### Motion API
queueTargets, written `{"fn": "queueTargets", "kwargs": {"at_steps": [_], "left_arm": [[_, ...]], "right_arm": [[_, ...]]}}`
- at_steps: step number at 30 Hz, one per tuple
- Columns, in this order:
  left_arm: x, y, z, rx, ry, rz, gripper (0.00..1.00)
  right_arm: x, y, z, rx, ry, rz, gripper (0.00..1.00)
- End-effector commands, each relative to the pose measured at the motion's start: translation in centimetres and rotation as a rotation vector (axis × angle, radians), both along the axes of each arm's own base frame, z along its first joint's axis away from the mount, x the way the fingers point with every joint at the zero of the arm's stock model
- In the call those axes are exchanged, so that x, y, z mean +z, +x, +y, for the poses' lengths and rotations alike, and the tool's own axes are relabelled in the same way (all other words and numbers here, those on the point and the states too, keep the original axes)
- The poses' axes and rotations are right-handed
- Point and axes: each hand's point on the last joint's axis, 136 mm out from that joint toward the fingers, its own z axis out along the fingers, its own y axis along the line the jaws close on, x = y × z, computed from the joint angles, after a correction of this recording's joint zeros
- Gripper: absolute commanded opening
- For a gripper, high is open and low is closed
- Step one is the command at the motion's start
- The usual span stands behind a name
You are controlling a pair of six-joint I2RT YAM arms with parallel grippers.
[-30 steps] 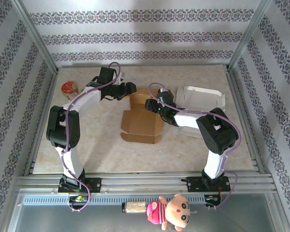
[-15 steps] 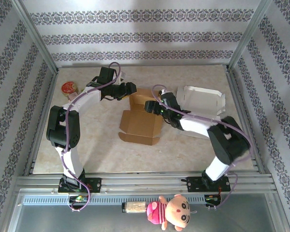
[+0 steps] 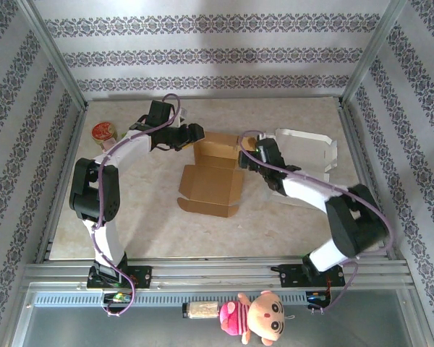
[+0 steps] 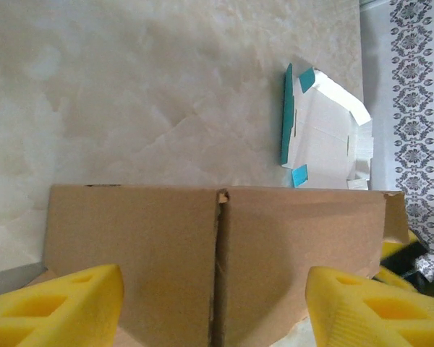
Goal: Fold the paper box
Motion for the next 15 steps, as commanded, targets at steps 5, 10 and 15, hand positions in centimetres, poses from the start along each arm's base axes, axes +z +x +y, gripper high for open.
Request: {"fn": "queueTargets", "kwargs": {"at_steps": [5, 10, 15], "left_arm": [[0.4, -1.0, -0.9, 0.0, -0.019, 0.008, 0.68], [0.6, -0.9, -2.3, -0.002, -0.053, 0.0, 0.68], [0.8, -0.6, -2.0, 0.025, -0.022, -0.028, 0.77]], "right_arm": [[-0.4, 2.5, 2.4, -0.041, 0.087, 0.074, 0.4], [-0.3, 1.9, 4.3, -0.096, 0.288, 0.144, 0.27], [-0.5, 2.0, 3.7, -0.149, 0.255, 0.138, 0.24]]}}
